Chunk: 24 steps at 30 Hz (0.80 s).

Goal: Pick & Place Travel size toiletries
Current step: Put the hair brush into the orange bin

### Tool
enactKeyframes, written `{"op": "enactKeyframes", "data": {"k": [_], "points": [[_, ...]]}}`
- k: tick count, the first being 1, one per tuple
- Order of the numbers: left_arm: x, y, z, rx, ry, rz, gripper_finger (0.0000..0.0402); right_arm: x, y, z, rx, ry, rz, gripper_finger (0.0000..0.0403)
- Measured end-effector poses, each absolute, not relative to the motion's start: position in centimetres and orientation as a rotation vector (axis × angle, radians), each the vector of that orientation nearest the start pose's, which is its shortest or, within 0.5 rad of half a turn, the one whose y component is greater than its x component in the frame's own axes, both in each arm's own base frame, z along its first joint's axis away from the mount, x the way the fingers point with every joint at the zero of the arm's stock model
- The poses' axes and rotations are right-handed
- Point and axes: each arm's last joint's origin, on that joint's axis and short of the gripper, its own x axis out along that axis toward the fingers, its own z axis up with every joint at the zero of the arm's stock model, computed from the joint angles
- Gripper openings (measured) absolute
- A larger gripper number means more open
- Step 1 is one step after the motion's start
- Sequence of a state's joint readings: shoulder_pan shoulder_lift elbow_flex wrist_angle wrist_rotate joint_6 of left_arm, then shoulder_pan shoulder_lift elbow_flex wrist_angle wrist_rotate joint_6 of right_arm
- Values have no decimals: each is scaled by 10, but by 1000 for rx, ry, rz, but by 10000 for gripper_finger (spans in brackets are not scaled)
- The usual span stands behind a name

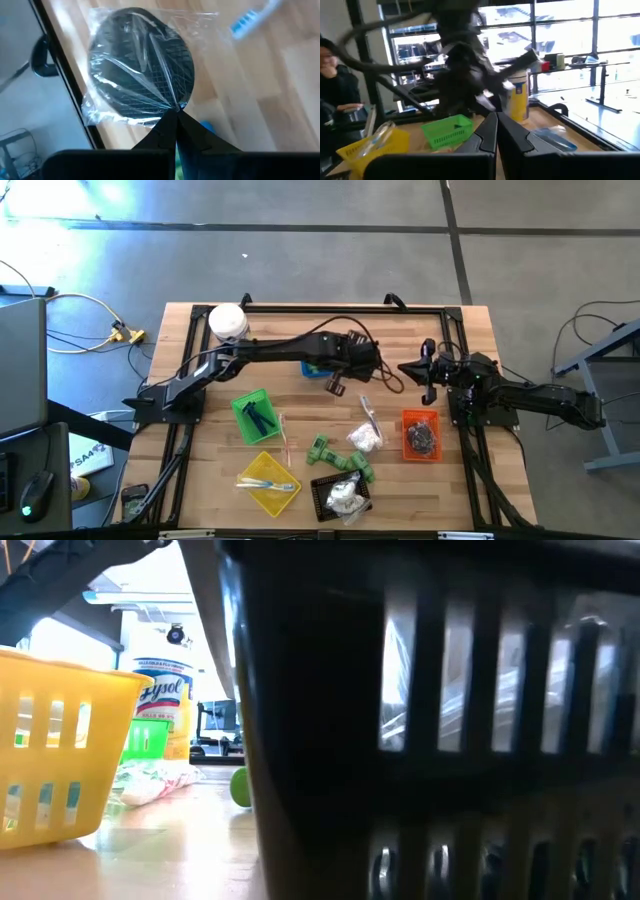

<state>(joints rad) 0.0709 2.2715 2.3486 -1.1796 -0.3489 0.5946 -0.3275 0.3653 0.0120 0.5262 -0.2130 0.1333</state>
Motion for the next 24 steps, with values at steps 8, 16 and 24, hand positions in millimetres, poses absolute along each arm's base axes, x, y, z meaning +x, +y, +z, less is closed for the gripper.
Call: {"op": "enactKeyframes", "data": {"k": [8, 16, 24], "points": [[441, 20, 339, 639, 1173, 15, 0, 115, -32, 183, -19, -136, -112, 6], [397, -5, 386, 533, 1104, -145, 0, 120, -29, 179, -44, -96, -172, 46], [342, -22, 441, 452, 967, -165, 0, 120, -26, 180, -43, -114, -171, 64]]}}
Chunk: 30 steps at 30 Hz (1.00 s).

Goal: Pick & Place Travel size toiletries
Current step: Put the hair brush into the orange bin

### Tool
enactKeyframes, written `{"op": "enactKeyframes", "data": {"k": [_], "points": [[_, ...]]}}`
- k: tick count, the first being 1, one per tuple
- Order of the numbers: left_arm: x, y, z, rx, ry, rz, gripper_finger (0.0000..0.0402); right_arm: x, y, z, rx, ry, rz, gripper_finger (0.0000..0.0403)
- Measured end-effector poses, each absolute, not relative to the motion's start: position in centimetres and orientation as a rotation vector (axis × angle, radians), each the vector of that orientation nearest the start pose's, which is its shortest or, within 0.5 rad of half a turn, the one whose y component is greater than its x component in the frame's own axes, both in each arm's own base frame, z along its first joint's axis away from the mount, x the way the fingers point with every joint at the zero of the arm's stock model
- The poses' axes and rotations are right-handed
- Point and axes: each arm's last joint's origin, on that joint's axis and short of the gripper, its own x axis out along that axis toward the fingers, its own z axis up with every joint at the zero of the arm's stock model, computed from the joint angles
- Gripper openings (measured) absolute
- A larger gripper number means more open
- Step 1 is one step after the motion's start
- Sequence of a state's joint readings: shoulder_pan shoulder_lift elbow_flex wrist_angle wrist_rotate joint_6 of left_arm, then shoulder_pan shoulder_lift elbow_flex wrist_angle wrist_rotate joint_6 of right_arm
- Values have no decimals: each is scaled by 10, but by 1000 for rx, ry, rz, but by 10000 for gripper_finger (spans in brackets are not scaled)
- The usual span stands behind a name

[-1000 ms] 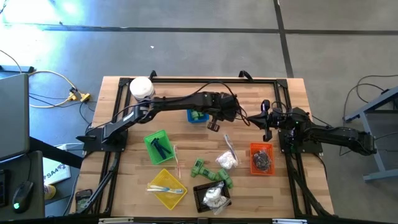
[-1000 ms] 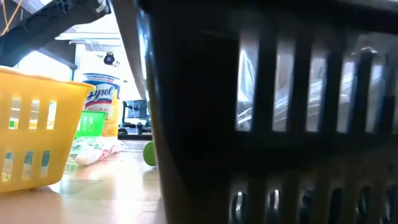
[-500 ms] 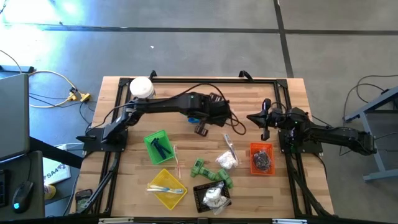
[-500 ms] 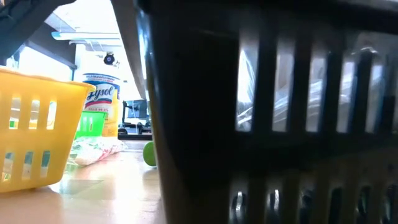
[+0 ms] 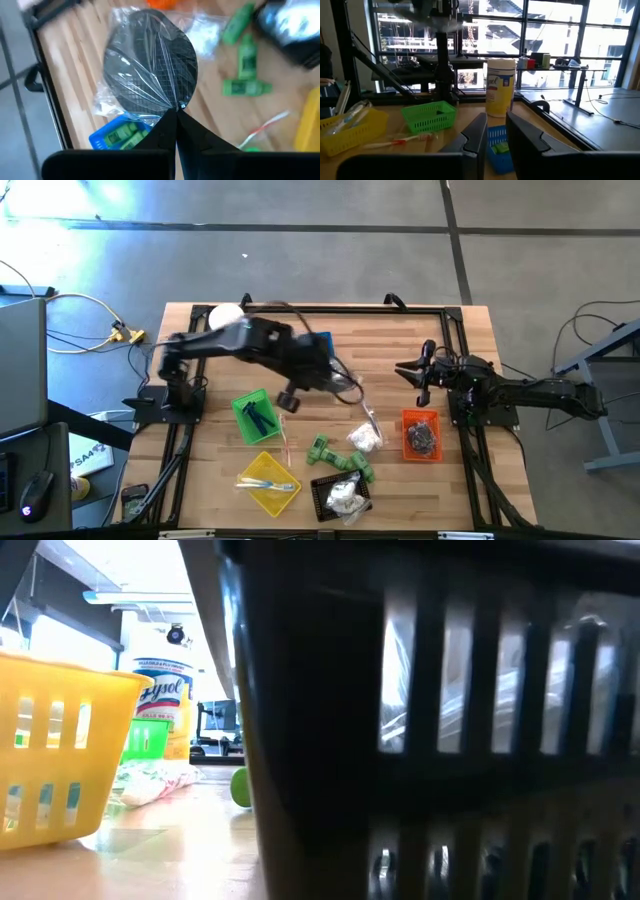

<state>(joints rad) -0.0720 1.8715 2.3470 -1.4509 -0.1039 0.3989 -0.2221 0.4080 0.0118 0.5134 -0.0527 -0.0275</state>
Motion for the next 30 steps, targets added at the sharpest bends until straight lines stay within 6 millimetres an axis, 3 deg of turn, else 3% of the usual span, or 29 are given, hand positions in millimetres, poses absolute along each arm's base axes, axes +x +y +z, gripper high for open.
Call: {"op": "enactKeyframes", "data": {"k": [8, 13, 16, 24, 30], "points": [[262, -18, 489, 340, 860, -168, 0, 120, -25, 181, -44, -117, -170, 66], [217, -17, 487, 331, 769, -173, 0, 120, -25, 182, -46, -131, -167, 68], [196, -15, 470, 322, 662, -173, 0, 120, -25, 182, -46, -132, -161, 68], [151, -11, 374, 198, 340, -76, 0, 120, -25, 182, -52, -132, -144, 68], [148, -11, 306, 110, 197, -56, 0, 120, -25, 182, -77, -130, -150, 68]]}}
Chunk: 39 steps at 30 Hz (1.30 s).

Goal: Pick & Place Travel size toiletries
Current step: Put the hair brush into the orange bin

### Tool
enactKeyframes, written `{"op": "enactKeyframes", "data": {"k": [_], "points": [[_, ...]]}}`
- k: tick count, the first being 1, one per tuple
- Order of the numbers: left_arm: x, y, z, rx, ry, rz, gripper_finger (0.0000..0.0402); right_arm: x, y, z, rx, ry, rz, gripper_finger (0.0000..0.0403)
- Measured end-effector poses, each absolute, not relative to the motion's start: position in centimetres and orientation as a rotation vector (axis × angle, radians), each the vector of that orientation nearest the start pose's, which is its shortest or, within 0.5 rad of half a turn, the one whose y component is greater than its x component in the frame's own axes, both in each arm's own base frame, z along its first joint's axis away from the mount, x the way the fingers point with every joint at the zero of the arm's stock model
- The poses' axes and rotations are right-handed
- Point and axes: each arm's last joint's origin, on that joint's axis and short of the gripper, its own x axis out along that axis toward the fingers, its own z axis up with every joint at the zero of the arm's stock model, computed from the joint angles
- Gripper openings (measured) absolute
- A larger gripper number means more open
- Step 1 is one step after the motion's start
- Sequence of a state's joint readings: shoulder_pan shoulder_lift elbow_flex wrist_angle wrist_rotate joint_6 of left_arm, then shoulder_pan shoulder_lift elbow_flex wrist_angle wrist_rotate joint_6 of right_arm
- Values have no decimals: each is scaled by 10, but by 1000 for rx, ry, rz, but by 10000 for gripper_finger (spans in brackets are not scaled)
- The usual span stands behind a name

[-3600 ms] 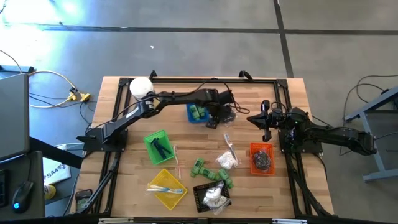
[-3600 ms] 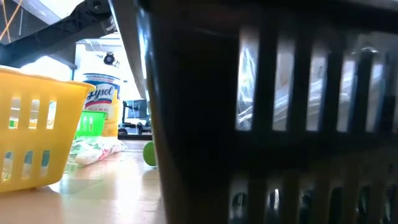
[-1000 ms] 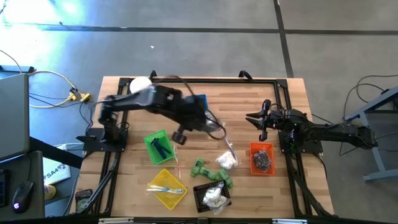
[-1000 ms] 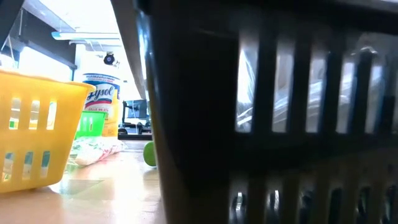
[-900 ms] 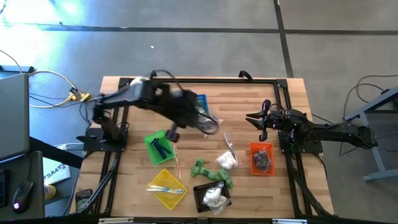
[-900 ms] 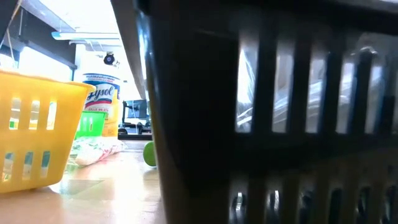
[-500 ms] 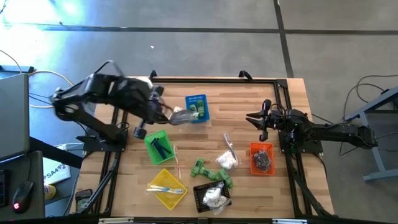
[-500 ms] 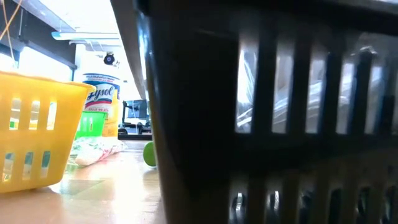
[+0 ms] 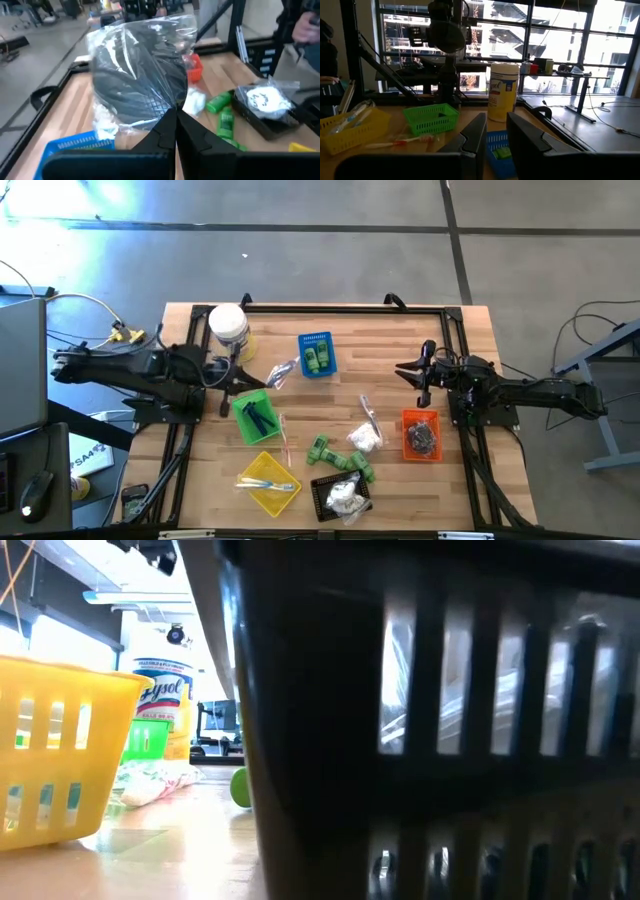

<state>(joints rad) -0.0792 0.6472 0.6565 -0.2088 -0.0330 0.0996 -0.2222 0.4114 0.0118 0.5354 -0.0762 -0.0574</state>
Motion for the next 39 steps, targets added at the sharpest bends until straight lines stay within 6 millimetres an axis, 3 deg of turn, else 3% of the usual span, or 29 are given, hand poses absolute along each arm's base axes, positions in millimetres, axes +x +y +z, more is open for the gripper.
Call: {"op": "enactKeyframes", "data": {"k": [8, 13, 19, 25, 32, 39], "points": [[179, -15, 276, 84, 191, -102, 0, 121, -25, 181, -170, -112, -172, 71], [206, -19, 270, 158, 233, -176, 0, 125, -21, 177, -237, -72, -184, 108], [238, -24, 275, 185, 266, -280, 0, 132, -13, 180, -335, -83, -188, 190], [272, -28, 293, 219, 265, -337, 0, 148, -1, 202, -417, -100, -147, 247], [307, -31, 307, 277, 327, -369, 0, 168, 16, 224, -463, -121, -19, 260], [321, -33, 313, 299, 323, -392, 0, 190, 28, 236, -466, -108, 63, 260]]}}
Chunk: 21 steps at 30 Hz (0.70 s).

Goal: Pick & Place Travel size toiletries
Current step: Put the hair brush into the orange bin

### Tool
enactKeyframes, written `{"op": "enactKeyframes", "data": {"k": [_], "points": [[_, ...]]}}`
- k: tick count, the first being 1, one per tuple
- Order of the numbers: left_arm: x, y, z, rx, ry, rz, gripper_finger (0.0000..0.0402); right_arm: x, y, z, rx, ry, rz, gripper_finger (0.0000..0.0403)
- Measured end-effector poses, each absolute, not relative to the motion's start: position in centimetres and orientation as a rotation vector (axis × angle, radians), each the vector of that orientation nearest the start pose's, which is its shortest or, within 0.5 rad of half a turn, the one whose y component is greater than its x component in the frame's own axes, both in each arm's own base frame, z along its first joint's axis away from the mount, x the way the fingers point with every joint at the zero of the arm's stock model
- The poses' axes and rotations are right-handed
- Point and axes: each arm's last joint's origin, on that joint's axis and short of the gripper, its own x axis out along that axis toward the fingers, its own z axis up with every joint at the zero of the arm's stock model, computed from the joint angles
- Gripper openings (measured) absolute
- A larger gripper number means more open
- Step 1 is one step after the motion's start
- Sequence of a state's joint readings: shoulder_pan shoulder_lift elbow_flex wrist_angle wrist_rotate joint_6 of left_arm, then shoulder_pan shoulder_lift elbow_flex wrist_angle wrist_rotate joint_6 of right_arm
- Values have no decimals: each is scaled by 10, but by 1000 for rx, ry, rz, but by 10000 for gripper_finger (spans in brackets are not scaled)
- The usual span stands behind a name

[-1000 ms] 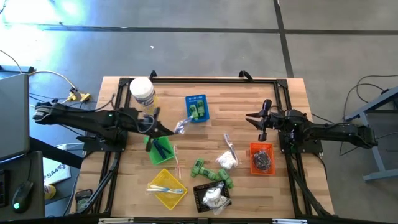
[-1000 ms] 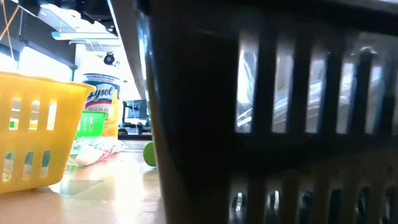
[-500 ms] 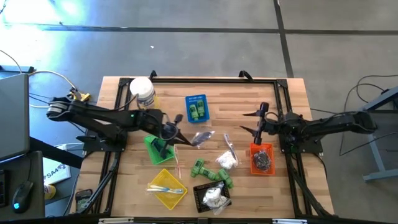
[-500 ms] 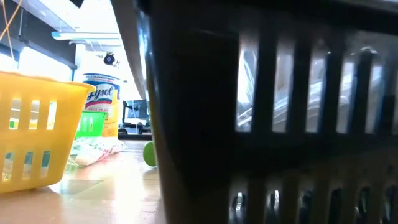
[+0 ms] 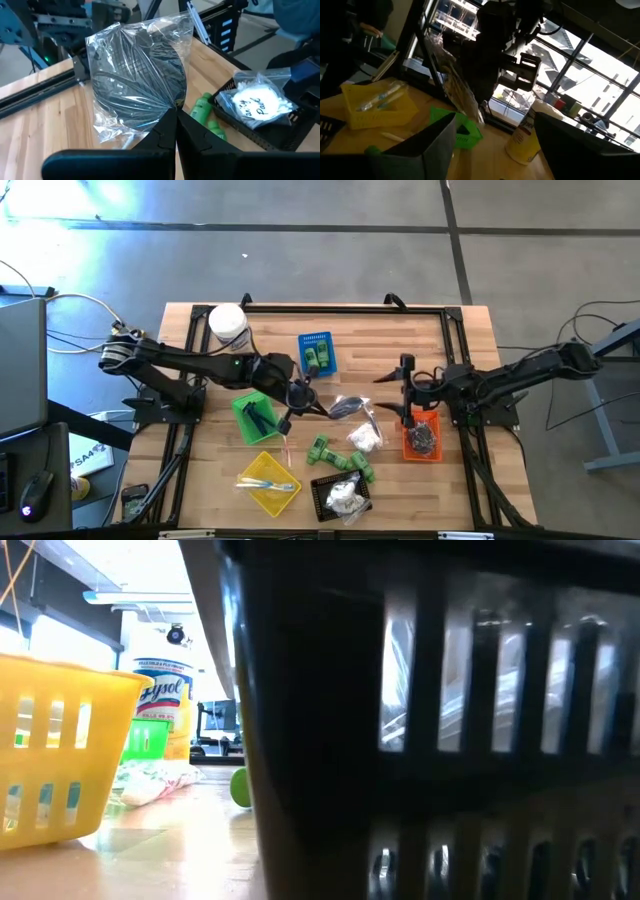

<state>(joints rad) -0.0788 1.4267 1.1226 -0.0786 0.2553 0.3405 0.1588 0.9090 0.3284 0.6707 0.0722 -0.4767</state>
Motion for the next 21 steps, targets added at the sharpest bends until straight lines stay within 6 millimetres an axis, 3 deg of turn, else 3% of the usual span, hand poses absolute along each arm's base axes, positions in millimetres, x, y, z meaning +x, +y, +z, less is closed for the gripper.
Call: {"op": "enactKeyframes", "data": {"k": [11, 17, 21], "points": [[324, -33, 313, 320, 318, -397, 0, 235, 40, 246, -476, -43, 90, 258], [323, -33, 311, 317, 348, -402, 0, 239, 42, 249, -475, -62, 150, 236], [323, -33, 310, 317, 354, -402, 0, 238, 44, 250, -471, -80, 202, 194]]}}
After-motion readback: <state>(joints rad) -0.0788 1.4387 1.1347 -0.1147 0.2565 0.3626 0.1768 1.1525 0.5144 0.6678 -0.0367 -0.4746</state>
